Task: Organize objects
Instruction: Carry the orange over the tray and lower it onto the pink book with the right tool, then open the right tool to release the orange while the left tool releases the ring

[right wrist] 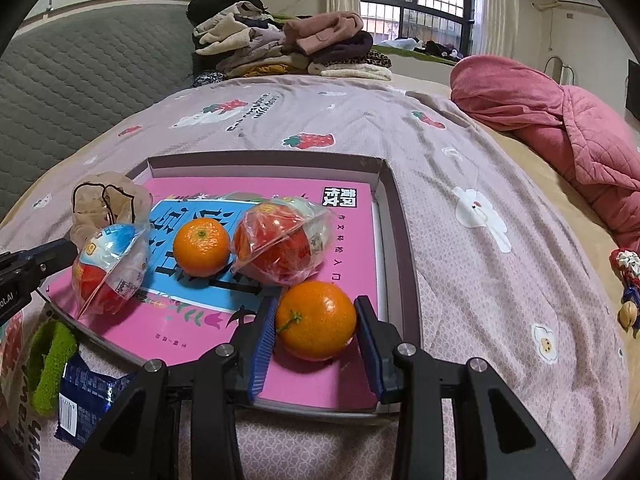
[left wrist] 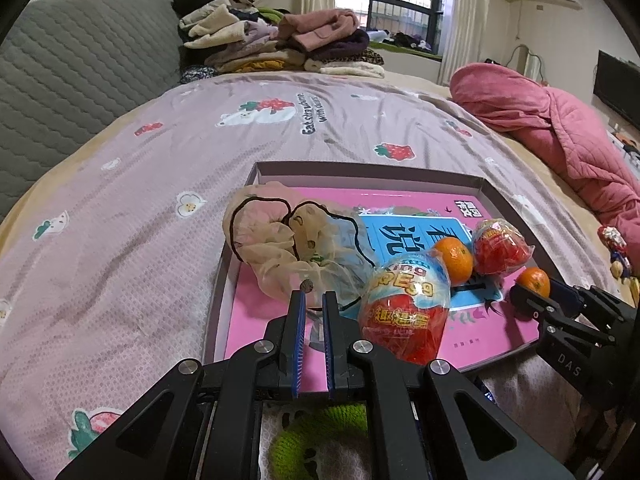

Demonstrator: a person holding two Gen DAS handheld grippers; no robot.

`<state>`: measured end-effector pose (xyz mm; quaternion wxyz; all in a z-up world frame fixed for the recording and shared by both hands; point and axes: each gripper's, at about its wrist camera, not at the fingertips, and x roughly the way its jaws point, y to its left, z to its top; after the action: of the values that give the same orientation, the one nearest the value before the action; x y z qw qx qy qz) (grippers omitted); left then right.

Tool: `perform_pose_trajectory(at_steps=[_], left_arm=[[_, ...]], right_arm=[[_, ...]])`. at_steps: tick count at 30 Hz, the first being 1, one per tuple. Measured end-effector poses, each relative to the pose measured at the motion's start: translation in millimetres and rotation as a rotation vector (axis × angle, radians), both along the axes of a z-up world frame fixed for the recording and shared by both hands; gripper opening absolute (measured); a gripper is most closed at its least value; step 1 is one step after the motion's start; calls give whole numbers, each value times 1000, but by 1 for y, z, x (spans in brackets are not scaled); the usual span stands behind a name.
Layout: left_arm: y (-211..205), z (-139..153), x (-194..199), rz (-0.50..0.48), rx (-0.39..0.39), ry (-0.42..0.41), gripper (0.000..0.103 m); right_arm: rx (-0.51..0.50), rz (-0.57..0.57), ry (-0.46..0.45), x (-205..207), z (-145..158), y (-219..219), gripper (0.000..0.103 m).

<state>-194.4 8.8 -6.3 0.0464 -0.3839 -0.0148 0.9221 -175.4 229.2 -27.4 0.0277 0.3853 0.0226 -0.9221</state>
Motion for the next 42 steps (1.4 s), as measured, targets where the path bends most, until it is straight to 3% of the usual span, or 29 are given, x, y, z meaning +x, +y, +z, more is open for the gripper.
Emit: perform_pose_trajectory(at_steps=[12, 23, 34, 38, 42], left_arm=[[-4, 0, 0, 1, 9, -7, 10], [-12, 5, 1, 7, 47, -17, 34], [-12, 13, 14, -9, 35, 8, 37], [-12, 17, 18, -18, 37, 17, 46], [-11, 22, 25, -33, 36, 33, 48]], right_arm=[[12, -11, 1, 4, 3, 1, 40], [3, -22, 26, 11, 11, 2, 40], [-43, -5, 70, 27, 28, 3, 44], [-65, 9, 76, 32, 32, 2, 45], [-75, 34, 83, 38, 35, -3, 45]])
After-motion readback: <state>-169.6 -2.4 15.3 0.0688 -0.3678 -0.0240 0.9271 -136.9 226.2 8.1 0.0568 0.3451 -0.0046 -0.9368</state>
